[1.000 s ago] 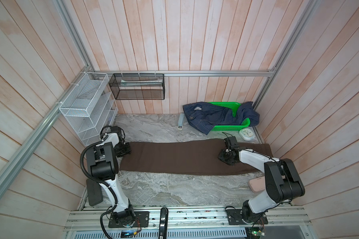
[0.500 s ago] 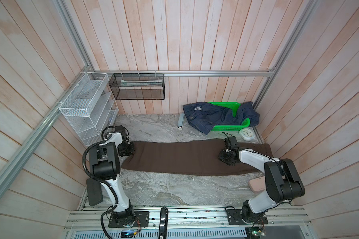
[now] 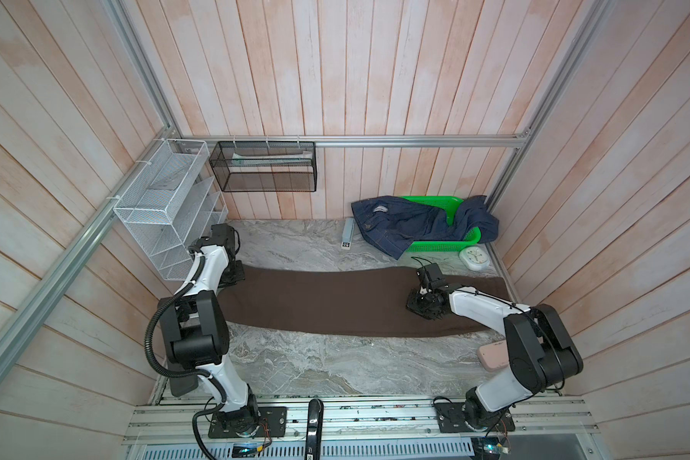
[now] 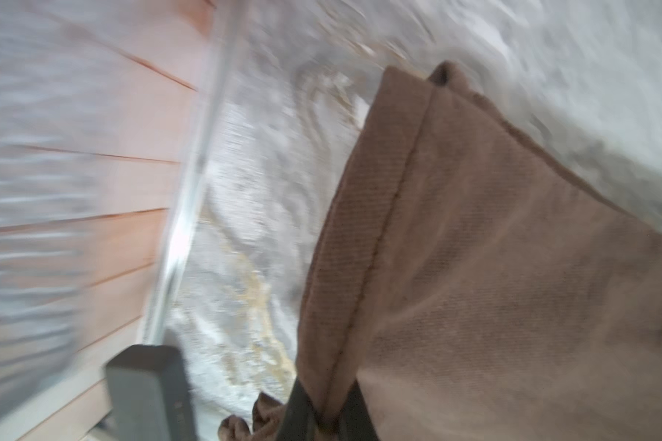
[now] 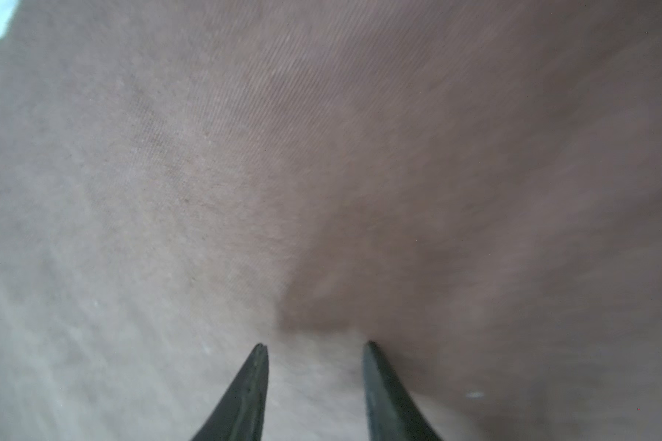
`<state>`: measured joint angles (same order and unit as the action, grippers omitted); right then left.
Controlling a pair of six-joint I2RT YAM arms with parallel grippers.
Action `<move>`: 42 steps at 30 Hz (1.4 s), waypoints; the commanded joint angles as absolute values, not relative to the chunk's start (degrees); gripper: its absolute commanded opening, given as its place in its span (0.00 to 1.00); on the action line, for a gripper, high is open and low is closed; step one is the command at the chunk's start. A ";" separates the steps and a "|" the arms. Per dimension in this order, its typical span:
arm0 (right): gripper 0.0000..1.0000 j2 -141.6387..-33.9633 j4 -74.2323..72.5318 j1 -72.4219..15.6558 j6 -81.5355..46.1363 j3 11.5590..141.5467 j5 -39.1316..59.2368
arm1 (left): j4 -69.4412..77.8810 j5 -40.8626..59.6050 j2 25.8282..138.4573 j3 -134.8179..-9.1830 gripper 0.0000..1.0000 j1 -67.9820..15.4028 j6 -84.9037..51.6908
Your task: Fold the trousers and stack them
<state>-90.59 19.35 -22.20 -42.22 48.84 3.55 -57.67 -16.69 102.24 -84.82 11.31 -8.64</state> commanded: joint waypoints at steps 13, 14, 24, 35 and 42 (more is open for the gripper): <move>0.47 -89.76 19.46 -29.75 -44.04 56.21 3.86 | -66.55 -15.12 99.68 -90.34 0.00 6.91 -11.25; 0.47 -89.65 19.50 -29.68 -43.94 56.21 3.41 | -66.10 -10.89 98.93 -89.23 0.00 5.04 -12.08; 0.48 -88.04 20.13 -27.41 -42.88 55.79 3.00 | -57.89 13.86 94.99 -84.02 0.00 -11.56 -25.61; 0.48 -81.63 21.13 -21.53 -41.58 52.02 2.21 | -47.36 14.15 106.14 -89.95 0.00 -28.12 -43.14; 0.48 -78.69 21.52 -19.09 -41.49 50.10 1.99 | -47.72 14.24 115.71 -98.74 0.00 -34.11 -46.05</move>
<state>-79.83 19.84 -19.68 -42.33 51.03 3.01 -49.17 13.28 114.41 -96.25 -32.93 -42.85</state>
